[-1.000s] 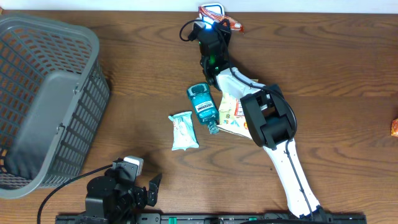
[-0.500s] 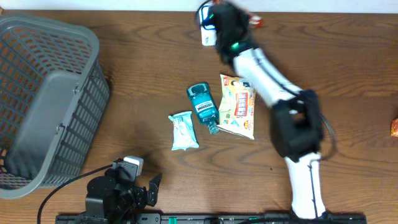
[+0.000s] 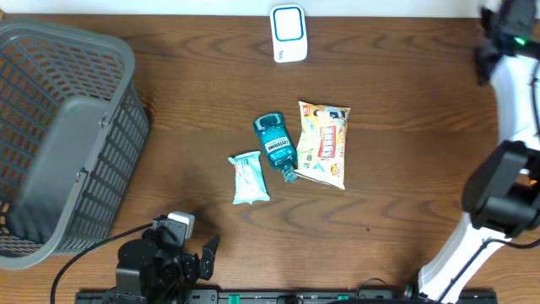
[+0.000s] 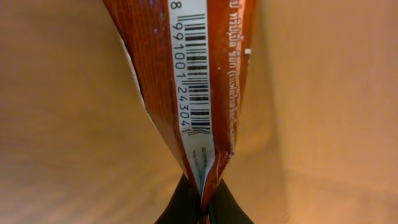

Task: Scan the item barcode
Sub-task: 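Carry the candy bar right off the table, then move right gripper to the yellow snack bag and grasp it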

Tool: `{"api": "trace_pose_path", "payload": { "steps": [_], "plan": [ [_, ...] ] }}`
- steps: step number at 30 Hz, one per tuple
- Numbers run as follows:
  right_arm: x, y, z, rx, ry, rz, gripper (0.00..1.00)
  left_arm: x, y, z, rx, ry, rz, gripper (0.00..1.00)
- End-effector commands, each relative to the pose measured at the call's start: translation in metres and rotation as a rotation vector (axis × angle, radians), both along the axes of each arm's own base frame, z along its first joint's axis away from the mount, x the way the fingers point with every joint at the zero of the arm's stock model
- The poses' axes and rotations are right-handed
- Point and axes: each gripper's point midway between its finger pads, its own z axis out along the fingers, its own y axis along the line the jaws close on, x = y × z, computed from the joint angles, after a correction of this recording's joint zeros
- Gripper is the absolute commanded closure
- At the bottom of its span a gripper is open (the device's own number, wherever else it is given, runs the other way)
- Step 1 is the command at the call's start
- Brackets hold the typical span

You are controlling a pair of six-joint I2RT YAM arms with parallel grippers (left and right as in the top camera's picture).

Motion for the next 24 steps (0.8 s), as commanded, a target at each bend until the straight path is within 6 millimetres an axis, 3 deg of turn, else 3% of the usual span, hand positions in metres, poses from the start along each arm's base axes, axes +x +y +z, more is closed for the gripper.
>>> {"api": "trace_pose_path", "payload": {
  "steps": [1,2,3,6,8,9,10,11,13,14,19,20,21,22,24],
  "plan": [
    [-0.041,-0.046,-0.047,0.111,0.000,-0.194,0.99,-0.002,-0.001,-0.001,-0.003,0.008,-0.003,0.01],
    [-0.062,-0.070,-0.063,0.129,-0.005,-0.274,0.99,-0.002,-0.001,-0.001,-0.003,0.008,-0.003,0.01],
    [-0.070,-0.078,-0.067,0.134,-0.010,-0.303,0.99,-0.002,-0.001,-0.001,-0.003,0.008,-0.003,0.01],
    [-0.083,-0.094,-0.074,0.208,-0.059,-0.361,0.95,-0.002,-0.001,-0.001,-0.003,0.008,-0.003,0.01],
    [-0.085,-0.097,-0.074,0.227,-0.081,-0.390,0.86,-0.002,-0.001,-0.001,-0.003,0.008,-0.003,0.01],
    [-0.085,-0.097,-0.074,0.226,-0.083,-0.391,0.70,-0.002,-0.001,-0.001,-0.003,0.008,-0.003,0.01],
    [-0.083,-0.096,-0.070,0.228,-0.097,-0.396,0.12,-0.002,-0.001,-0.001,-0.003,0.008,-0.003,0.01],
    [-0.081,-0.093,-0.062,0.237,-0.133,-0.416,0.01,-0.002,-0.001,-0.001,-0.003,0.008,-0.003,0.01],
    [-0.070,-0.081,-0.042,0.281,-0.201,-0.392,0.01,-0.002,-0.001,-0.001,-0.003,0.008,-0.003,0.01],
    [-0.064,-0.072,-0.029,0.313,-0.237,-0.357,0.01,-0.002,-0.001,-0.001,-0.003,0.008,-0.003,0.01],
    [-0.031,0.007,0.072,0.600,-0.528,-0.167,0.01,-0.002,-0.001,-0.001,-0.003,0.008,-0.003,0.01],
    [-0.028,0.041,0.098,0.716,-0.574,-0.103,0.01,-0.002,-0.001,-0.001,-0.003,0.008,-0.003,0.01],
    [-0.028,0.058,0.107,0.768,-0.583,-0.075,0.01,-0.002,-0.001,-0.001,-0.003,0.008,-0.003,0.01],
    [-0.029,0.090,0.119,0.865,-0.578,-0.042,0.01,-0.002,-0.001,-0.001,-0.003,0.008,-0.003,0.01],
    [-0.030,0.136,0.120,0.982,-0.531,-0.040,0.01,-0.002,-0.001,-0.001,-0.003,0.008,-0.003,0.01]
  ]
}}
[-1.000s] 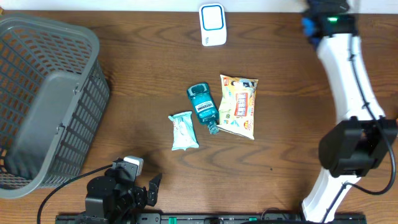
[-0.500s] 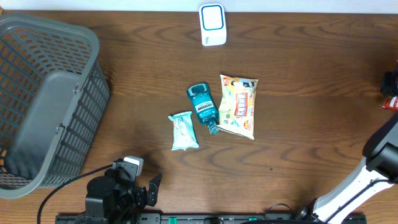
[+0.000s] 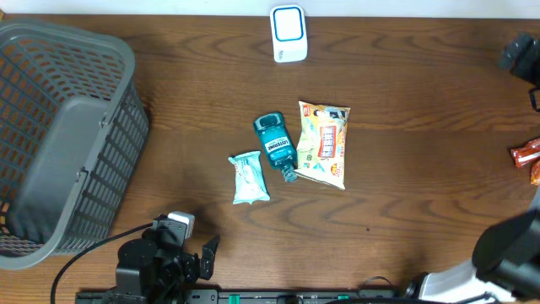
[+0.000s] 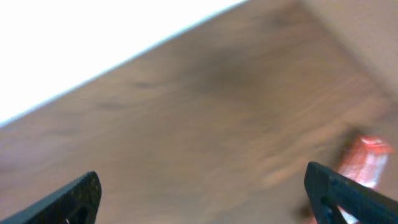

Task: Scan the item barcode
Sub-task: 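Move right gripper to the yellow snack bag and grasp it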

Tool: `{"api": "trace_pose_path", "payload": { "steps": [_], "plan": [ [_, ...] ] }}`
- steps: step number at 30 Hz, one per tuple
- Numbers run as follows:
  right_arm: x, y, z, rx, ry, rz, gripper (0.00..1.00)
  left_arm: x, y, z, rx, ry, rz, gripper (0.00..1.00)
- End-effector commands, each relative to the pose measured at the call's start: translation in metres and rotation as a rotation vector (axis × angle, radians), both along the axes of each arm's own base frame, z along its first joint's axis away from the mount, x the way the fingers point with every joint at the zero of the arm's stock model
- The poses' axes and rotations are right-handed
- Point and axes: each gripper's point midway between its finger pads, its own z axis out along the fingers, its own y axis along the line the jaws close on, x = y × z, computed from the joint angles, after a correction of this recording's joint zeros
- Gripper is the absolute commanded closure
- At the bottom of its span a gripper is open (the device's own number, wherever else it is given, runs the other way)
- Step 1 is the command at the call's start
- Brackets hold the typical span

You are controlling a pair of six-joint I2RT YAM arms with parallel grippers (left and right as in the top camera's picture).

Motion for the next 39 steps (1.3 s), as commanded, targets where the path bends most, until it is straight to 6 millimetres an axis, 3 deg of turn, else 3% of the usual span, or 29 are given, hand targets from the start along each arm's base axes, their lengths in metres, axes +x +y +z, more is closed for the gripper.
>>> {"api": "trace_pose_path", "payload": {
  "steps": [1,2,3,4,7,8,10,11,14,19,23,27,31,33,34,35,37,39],
  "plan": [
    [0.009,0.113,0.007,0.326,-0.004,0.166,0.01,-0.002,-0.001,-0.001,-0.003,0.008,-0.003,0.01],
    [0.006,0.152,-0.004,0.356,0.062,0.225,0.01,-0.002,-0.001,-0.001,-0.003,0.008,-0.003,0.01],
    [0.005,0.169,-0.011,0.364,0.094,0.256,0.01,-0.002,-0.001,-0.001,-0.003,0.008,-0.003,0.01],
    [-0.001,0.213,-0.027,0.381,0.167,0.341,0.01,-0.002,-0.001,-0.001,-0.003,0.008,-0.003,0.01],
    [-0.013,0.291,-0.062,0.393,0.283,0.501,0.01,-0.002,-0.001,-0.001,-0.003,0.008,-0.003,0.01],
    [-0.016,0.314,-0.077,0.361,0.314,0.555,0.01,-0.002,-0.001,-0.001,-0.003,0.008,-0.003,0.01],
    [-0.022,0.346,-0.112,0.263,0.395,0.575,0.11,-0.002,-0.001,-0.001,-0.003,0.008,-0.003,0.01],
    [-0.025,0.355,-0.126,0.212,0.430,0.549,0.11,-0.002,-0.001,-0.001,-0.003,0.008,-0.003,0.01],
    [-0.031,0.363,-0.162,0.006,0.488,0.384,0.10,-0.002,-0.001,-0.001,-0.003,0.008,-0.003,0.01],
    [-0.047,0.379,-0.200,-0.243,0.522,0.293,0.09,-0.002,-0.001,-0.001,-0.003,0.008,-0.003,0.01],
    [-0.061,0.373,-0.230,-0.275,0.596,0.215,0.11,-0.002,-0.001,-0.001,-0.003,0.008,-0.003,0.01],
    [-0.080,0.372,-0.272,-0.282,0.738,0.231,0.16,-0.002,-0.001,-0.001,-0.003,0.008,-0.003,0.01],
    [-0.114,0.353,-0.302,-0.341,0.915,0.181,0.20,-0.002,-0.001,-0.001,-0.003,0.008,-0.003,0.01],
    [-0.131,0.349,-0.311,-0.345,1.001,0.189,0.30,-0.002,-0.001,-0.001,-0.003,0.008,-0.003,0.01],
    [-0.137,0.349,-0.313,-0.339,1.036,0.203,0.43,-0.002,-0.001,-0.001,-0.003,0.008,-0.003,0.01],
    [-0.148,0.354,-0.317,-0.308,1.096,0.252,0.68,-0.002,-0.001,-0.001,-0.003,0.008,-0.003,0.01],
    [-0.158,0.369,-0.320,-0.222,1.154,0.360,0.99,-0.002,-0.001,-0.001,-0.003,0.008,-0.003,0.01],
    [-0.155,0.378,-0.315,-0.174,1.153,0.420,0.99,-0.002,-0.001,-0.001,-0.003,0.008,-0.003,0.01]
  ]
}}
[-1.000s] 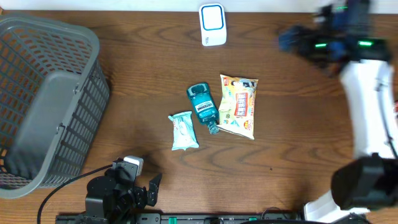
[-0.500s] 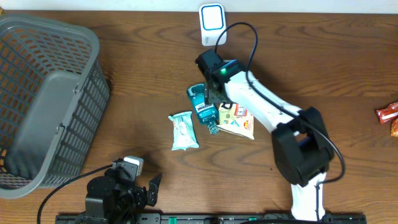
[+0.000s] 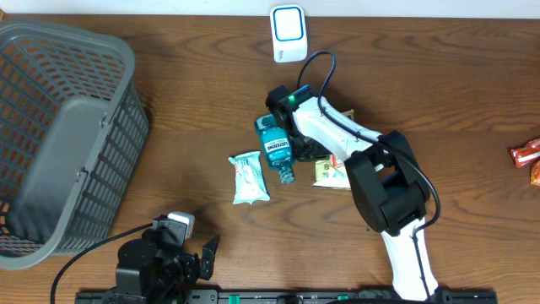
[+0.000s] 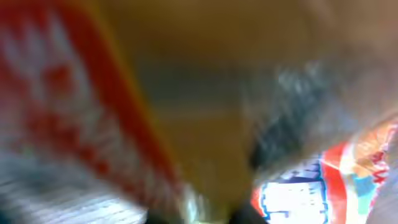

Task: Scan the item barcode
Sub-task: 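Move right gripper to the yellow snack bag and grasp it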

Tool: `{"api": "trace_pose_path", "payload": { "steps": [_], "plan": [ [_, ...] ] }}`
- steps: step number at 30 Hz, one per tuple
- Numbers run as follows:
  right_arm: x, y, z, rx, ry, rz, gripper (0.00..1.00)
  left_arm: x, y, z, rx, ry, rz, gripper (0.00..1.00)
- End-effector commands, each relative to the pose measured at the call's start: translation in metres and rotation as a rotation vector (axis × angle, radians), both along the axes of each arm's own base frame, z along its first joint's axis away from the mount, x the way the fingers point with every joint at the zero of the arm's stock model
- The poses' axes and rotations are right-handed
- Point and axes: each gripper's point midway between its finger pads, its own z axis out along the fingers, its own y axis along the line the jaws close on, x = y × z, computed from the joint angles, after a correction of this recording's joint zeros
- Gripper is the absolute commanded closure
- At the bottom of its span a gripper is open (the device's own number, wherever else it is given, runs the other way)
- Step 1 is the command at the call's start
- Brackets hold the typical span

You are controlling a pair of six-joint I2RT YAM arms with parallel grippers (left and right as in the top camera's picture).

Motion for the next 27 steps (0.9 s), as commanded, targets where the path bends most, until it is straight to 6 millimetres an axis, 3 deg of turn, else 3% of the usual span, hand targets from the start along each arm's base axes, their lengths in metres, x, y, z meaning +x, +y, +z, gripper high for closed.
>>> {"api": "trace_pose_path", "payload": {
  "steps": [1,5,8,11,15,19,23,27],
  "plan": [
    [-0.037,0.024,-0.043,0.199,0.269,0.055,0.99,-0.002,0.000,-0.001,-0.003,0.009,-0.003,0.01],
    [-0.022,0.056,0.006,0.475,0.295,0.205,0.99,-0.002,0.000,-0.001,-0.003,0.009,-0.003,0.01],
    [-0.021,0.083,0.066,0.841,0.281,0.411,0.99,-0.002,0.000,-0.001,-0.003,0.009,-0.003,0.01],
    [-0.019,0.076,0.099,1.013,0.259,0.469,0.99,-0.002,0.000,-0.001,-0.003,0.009,-0.003,0.01],
    [-0.012,0.064,0.099,1.074,0.230,0.516,0.99,-0.002,-0.001,-0.001,-0.003,0.009,-0.003,0.01],
    [-0.023,0.081,0.135,1.358,0.188,0.671,0.99,-0.002,0.000,-0.001,-0.003,0.009,-0.003,0.01],
    [-0.037,0.083,0.148,1.497,0.154,0.782,0.99,-0.002,-0.001,-0.001,-0.003,0.009,-0.003,0.01],
    [-0.044,0.083,0.129,1.538,0.125,0.831,0.99,-0.002,-0.001,-0.001,-0.003,0.009,-0.003,0.01]
  ]
}}
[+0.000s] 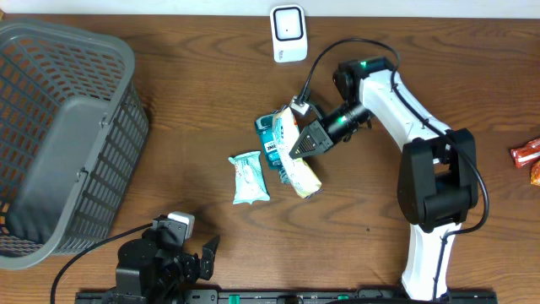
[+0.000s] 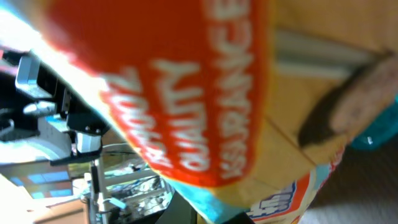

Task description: Scan the item barcode

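Observation:
My right gripper [image 1: 306,142] is shut on the yellow snack bag [image 1: 300,169] and holds it tilted above the middle of the table. In the right wrist view the bag [image 2: 205,93] fills the frame, showing a red patch with white lettering; no barcode shows on this face. The jaws of the right gripper [image 2: 205,215] pinch the bag's bottom edge. The white scanner [image 1: 288,32] stands at the table's far edge, beyond the bag. My left gripper [image 1: 207,252] rests at the near edge, far from everything.
A teal mouthwash bottle [image 1: 269,141] lies partly under the raised bag, with a teal wipes pack [image 1: 249,177] to its left. A grey basket [image 1: 110,40] stands at the left. A red-orange packet [image 1: 525,153] lies at the right edge.
My right gripper was down on the snack bag beside the bottle. Now it holds the bag raised and tilted, shifted slightly toward the near side. The left arm has not moved.
My right gripper first held a red-orange packet at the far right, barcode showing. Then it was open and the packet lay at the table's right edge. Later it was down on the yellow snack bag in the middle. Now it holds that bag off the table.

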Tool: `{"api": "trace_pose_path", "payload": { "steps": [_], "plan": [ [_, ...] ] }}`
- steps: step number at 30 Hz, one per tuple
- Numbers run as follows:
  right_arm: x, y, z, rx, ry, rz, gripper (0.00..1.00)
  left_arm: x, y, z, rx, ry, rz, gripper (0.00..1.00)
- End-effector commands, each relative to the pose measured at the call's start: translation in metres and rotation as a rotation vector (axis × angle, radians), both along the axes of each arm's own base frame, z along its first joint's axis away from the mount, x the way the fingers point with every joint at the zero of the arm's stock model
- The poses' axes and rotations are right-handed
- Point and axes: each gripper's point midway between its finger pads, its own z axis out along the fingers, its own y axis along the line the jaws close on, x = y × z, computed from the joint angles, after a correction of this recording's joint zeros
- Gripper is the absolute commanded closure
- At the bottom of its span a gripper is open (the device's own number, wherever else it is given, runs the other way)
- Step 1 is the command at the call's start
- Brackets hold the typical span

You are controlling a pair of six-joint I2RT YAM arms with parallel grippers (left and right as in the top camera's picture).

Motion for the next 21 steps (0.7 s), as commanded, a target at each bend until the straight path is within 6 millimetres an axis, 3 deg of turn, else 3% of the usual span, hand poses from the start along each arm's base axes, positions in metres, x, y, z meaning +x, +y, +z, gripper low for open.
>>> {"api": "trace_pose_path", "payload": {
  "steps": [1,4,9,13,18,21],
  "plan": [
    [-0.004,0.008,0.003,0.166,-0.084,0.023,0.99,-0.002,-0.001,-0.001,-0.003,0.007,-0.003,0.01],
    [-0.010,0.006,-0.018,0.166,-0.088,0.023,0.98,-0.002,-0.001,-0.001,-0.003,0.007,-0.003,0.01],
    [-0.010,-0.006,-0.033,0.075,-0.057,0.005,0.80,-0.002,-0.001,-0.001,-0.003,0.007,-0.003,0.01],
    [-0.003,-0.021,-0.040,-0.001,-0.027,-0.040,0.92,-0.002,-0.001,-0.001,-0.003,0.007,-0.003,0.01],
    [0.012,-0.040,-0.036,-0.013,-0.012,-0.120,0.98,-0.002,-0.001,-0.001,-0.003,0.007,-0.003,0.01],
    [0.025,-0.063,-0.030,-0.012,-0.021,-0.191,0.99,-0.002,-0.001,-0.001,-0.003,0.007,-0.003,0.01]
  ]
}}
